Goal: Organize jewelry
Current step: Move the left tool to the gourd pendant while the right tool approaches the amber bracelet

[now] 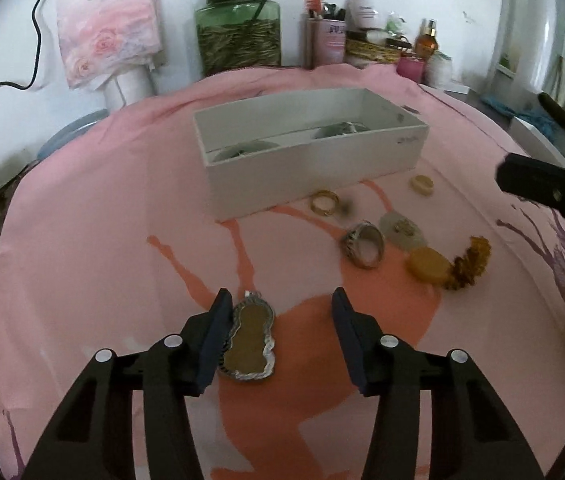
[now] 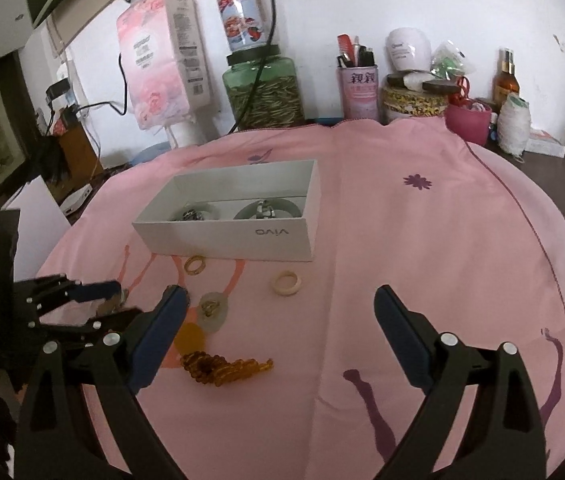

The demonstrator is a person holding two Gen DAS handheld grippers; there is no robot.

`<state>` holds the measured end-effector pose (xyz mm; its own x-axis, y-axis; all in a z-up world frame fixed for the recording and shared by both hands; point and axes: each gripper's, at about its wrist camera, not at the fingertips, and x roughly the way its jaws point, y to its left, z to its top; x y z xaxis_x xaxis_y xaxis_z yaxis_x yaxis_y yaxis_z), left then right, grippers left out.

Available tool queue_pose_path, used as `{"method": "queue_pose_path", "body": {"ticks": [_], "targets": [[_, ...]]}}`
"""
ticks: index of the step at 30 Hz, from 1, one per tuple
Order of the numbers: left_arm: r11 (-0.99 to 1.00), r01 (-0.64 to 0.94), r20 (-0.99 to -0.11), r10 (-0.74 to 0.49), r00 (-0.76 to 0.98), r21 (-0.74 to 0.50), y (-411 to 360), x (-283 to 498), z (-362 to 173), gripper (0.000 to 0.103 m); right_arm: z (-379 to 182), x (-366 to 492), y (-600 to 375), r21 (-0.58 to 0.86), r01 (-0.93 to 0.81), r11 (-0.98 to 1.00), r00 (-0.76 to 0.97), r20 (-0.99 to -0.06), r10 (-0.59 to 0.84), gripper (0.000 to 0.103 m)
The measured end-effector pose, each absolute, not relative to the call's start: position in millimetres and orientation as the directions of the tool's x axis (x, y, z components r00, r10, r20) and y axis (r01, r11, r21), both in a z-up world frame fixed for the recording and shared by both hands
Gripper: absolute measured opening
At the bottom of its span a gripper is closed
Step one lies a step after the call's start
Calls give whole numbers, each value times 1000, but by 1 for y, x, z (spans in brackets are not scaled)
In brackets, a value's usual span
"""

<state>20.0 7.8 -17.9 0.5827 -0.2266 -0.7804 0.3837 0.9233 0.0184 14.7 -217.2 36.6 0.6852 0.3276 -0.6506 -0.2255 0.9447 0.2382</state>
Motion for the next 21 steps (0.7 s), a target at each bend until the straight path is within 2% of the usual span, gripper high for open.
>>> {"method": "queue_pose_path", "body": {"ticks": [3, 5, 10, 15, 18, 21], "targets": [[927, 375, -780, -218, 586, 23, 12, 15, -18, 56, 35, 15, -217, 259, -236, 937, 666, -658, 350, 90], [935, 353, -782, -188, 594, 43, 14, 14, -18, 70, 34, 14, -213, 258, -253, 932, 651, -667, 362, 90], [954, 300, -795, -162, 584, 26, 22, 21, -21, 86, 31, 11, -200, 237, -296, 925, 621, -688, 375, 90], [955, 295, -795, -158, 585, 28, 23, 23, -21, 86, 23, 12, -197, 264, -310, 913, 570, -717, 401, 88], [952, 303, -790, -153, 593, 42, 22, 21, -20, 84, 19, 13, -193, 258, -331, 907, 539, -737, 407, 75], [949, 312, -786, -152, 599, 54, 20, 19, -19, 83, 16, 9, -184, 217, -368, 904, 521, -757, 394, 69]]}}
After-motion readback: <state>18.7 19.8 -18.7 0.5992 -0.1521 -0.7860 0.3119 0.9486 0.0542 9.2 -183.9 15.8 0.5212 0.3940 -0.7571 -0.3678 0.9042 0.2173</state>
